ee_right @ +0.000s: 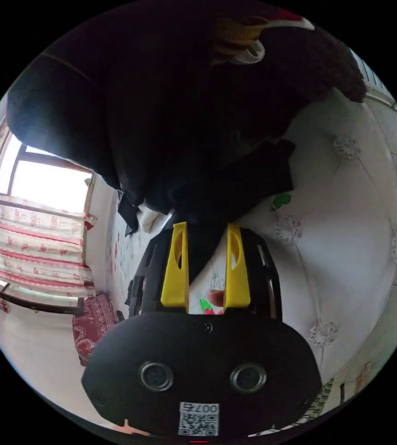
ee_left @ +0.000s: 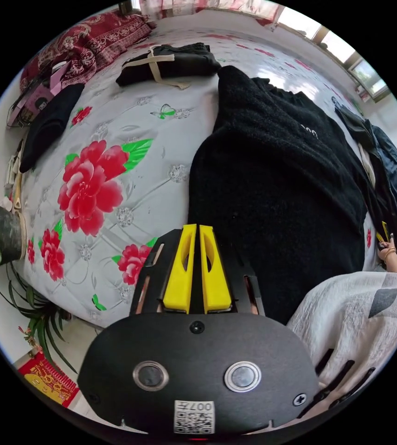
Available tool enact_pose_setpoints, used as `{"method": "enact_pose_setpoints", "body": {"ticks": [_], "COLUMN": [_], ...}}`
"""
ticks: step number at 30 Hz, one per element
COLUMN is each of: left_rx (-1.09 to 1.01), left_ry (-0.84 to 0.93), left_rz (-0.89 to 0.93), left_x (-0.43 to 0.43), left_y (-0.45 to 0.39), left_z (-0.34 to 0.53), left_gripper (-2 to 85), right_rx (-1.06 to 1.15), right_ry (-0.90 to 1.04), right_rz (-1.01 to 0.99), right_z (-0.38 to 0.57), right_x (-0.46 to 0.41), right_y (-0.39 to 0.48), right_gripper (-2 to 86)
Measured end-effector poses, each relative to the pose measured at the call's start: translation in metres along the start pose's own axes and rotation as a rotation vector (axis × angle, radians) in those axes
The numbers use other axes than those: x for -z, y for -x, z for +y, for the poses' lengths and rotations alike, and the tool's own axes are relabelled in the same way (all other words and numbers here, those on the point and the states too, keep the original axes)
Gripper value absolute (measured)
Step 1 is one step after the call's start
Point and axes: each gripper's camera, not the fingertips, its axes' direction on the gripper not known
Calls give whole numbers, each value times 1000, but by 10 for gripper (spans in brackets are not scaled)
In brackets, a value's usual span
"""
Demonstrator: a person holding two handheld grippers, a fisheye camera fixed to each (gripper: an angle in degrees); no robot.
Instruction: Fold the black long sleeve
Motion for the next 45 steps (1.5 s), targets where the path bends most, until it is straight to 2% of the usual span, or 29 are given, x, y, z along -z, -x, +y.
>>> {"method": "enact_pose_setpoints", "body": {"ticks": [2, 5, 8, 10, 13, 14, 17, 18, 22, 24, 29, 31, 35, 36, 40, 43, 45], "left_rx": [23, 44, 52, 52, 52, 58, 74, 77, 73, 40, -65, -125, -262, -256, -200, -103, -46], "left_ry": [-2, -16, -32, -52, -115, -148, -216, -236, -235, -231, -244, -224, -26, 7, -18, 43, 112], "left_rz": [10, 19, 35, 47, 60, 71, 106, 116, 123, 118, 178, 213, 183, 162, 107, 118, 148], "left_x": [2, 6, 11, 16, 29, 35, 48, 52, 53, 54, 51, 43, 11, 10, 27, 32, 28], "left_y": [3, 6, 8, 9, 12, 14, 25, 31, 48, 54, 44, 30, 0, 5, 47, 90, 110], "left_z": [3, 9, 16, 20, 26, 29, 38, 42, 53, 56, 41, 28, 9, 14, 53, 87, 107], "left_gripper": [-6, -5, -3, -1, 9, 19, 45, 53, 69, 77, 81, 81, 42, 9, 9, 68, 101], "right_rx": [14, 195, 632, 1113, 1535, 1599, 1813, 1901, 2091, 2123, 2009, 1884, 1618, 1529, 1247, 1087, 992], "right_ry": [-39, -27, 31, 80, 153, 175, 408, 569, 1037, 1102, 1054, 1022, 1025, 1020, 968, 994, 1074], "right_rz": [-58, -112, -192, -193, -284, -310, -389, -382, -130, -104, -111, -84, -4, 20, 181, 303, 316], "right_z": [8, 26, 82, 178, 317, 344, 468, 514, 621, 631, 611, 591, 538, 512, 413, 364, 349], "right_x": [1, 5, 13, 22, 32, 32, 17, 1, -54, -57, -63, -71, -83, -80, -54, -34, -29], "right_y": [16, 82, 197, 291, 337, 337, 312, 293, 229, 227, 256, 265, 259, 251, 190, 136, 108], "right_gripper": [57, 40, 36, 38, 44, 46, 55, 59, 66, 66, 62, 65, 74, 78, 86, 88, 90]}}
